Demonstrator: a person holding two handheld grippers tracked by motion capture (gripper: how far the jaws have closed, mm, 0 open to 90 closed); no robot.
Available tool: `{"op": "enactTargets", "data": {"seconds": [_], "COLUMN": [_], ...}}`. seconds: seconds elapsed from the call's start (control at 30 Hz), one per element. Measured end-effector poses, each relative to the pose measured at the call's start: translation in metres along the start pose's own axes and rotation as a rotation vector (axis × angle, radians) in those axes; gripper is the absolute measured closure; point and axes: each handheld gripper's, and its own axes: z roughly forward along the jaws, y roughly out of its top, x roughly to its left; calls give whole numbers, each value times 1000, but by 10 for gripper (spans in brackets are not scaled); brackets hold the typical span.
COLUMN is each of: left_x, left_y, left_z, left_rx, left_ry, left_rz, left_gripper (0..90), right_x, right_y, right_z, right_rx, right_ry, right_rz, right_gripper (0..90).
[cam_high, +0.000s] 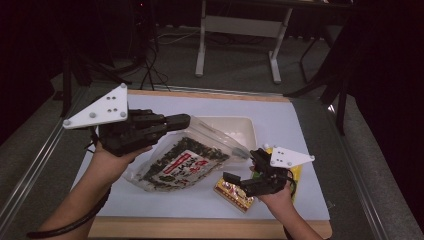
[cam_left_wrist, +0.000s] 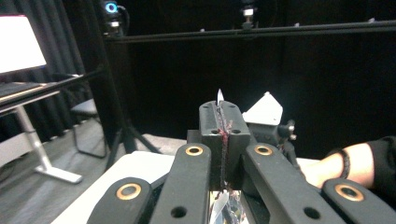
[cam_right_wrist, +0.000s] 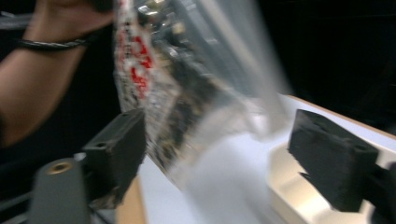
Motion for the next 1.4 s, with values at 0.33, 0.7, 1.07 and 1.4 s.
{"op": "enactTargets", "data": {"seconds": [0.33,0.7,1.07,1.4], "left_x": [10,39,45,53], "left_y": [-16,-38,-50,-80], "left_z": [20,9,-4,-26], "left_rx": [22,87,58,55], "left_ry": [-55,-103,-22,185], "left_rz": [-66,-105,-83,-222], "left_gripper": [900,898,567,120], "right_x": [4,14,6,-9], "right_y": [2,13,26,66], "right_z": [-4,-2,-8,-44], "right_rx": [21,166,181,114], "right_ry": [76,150,115,-32], "right_rz": [-31,-81,-51,-64], "right_gripper": [661,771,772,772]}}
